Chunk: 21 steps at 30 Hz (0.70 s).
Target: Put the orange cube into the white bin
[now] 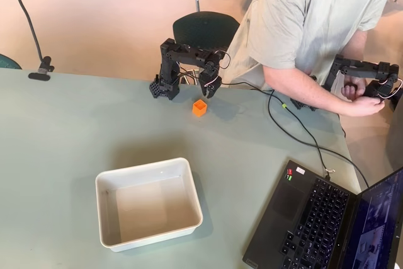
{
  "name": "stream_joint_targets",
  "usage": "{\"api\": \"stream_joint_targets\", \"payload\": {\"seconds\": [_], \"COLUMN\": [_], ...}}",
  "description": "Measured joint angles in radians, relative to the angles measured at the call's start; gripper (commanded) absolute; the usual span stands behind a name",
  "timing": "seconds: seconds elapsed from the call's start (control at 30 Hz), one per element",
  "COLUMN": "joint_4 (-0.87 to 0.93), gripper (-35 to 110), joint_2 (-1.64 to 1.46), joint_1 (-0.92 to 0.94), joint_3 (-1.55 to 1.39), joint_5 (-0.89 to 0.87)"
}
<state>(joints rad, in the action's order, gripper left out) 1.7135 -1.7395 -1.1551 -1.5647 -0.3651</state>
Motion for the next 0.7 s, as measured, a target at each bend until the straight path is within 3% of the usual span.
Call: {"api": "stream_joint_targets", "payload": {"seconds": [0.37,0.7], "joint_4": [0.002,-0.003], "gripper": [68,73], "joint_2": [0.002,0.002], "joint_1": [-0.003,-0.009], "joint_3": [-0.222,-0.333], "joint_5": [0.000,-0.118]}}
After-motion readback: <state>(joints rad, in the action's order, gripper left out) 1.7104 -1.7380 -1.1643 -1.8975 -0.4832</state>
